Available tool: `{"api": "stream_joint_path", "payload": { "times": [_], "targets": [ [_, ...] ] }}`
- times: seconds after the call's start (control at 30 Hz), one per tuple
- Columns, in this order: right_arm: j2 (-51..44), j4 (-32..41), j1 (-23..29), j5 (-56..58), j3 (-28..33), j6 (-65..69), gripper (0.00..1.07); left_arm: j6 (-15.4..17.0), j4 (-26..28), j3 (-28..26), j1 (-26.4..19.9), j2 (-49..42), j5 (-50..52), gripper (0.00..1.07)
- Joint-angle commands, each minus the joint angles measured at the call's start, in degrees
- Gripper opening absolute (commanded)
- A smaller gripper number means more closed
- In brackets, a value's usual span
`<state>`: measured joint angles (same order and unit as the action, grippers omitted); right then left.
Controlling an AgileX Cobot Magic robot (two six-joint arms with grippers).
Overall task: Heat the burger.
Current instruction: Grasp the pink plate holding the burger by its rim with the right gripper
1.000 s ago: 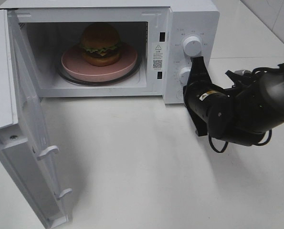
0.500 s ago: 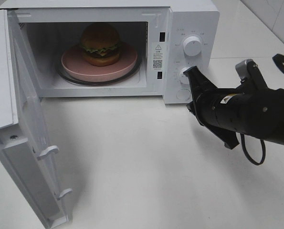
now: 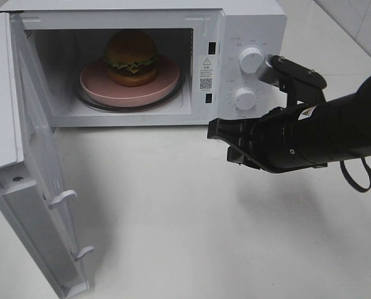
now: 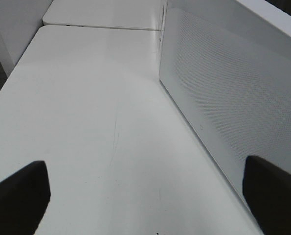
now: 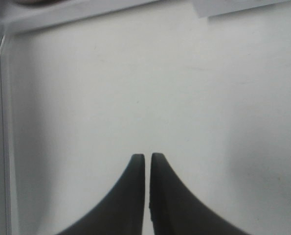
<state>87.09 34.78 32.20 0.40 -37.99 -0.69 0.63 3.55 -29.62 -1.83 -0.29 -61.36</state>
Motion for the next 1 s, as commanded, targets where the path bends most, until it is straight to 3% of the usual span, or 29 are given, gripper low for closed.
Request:
{"api": "stream_joint_path", "payload": {
  "times": [0.03, 0.13, 0.2, 0.5, 0.57, 0.67, 1.0],
  "targets": [
    [-0.57, -9.11, -0.17, 11.63, -4.41, -3.84, 0.07, 0.23, -0.11, -0.06, -0.06, -0.97, 0.06, 1.00],
    [-0.57, -10.94, -0.17, 13.92, -5.21, -3.84, 0.08, 0.23, -0.11, -0.06, -0.06, -0.97, 0.06, 1.00],
    [-0.57, -19.48, -0.17, 22.17, -9.51, -3.90, 0.09, 0.23, -0.11, -0.06, -0.06, -0.97, 0.06, 1.00],
    [-0.57, -23.32, -0.17, 37.01, -16.62, -16.21, 0.10, 0.23, -0.11, -0.06, -0.06, -0.97, 0.06, 1.00],
    [-0.57, -23.32, -0.17, 43.37, -19.14, -30.48, 0.11, 0.23, -0.11, -0.06, -0.06, -0.97, 0.06, 1.00],
    [-0.63, -24.58, -0.17, 46.29, -20.28, -41.02, 0.12, 0.23, -0.11, -0.06, -0.06, -0.97, 0.06, 1.00],
    [-0.63, -27.27, -0.17, 44.06, -21.77, -74.43, 0.14, 0.23, -0.11, -0.06, -0.06, -0.97, 0.06, 1.00]
  ]
}}
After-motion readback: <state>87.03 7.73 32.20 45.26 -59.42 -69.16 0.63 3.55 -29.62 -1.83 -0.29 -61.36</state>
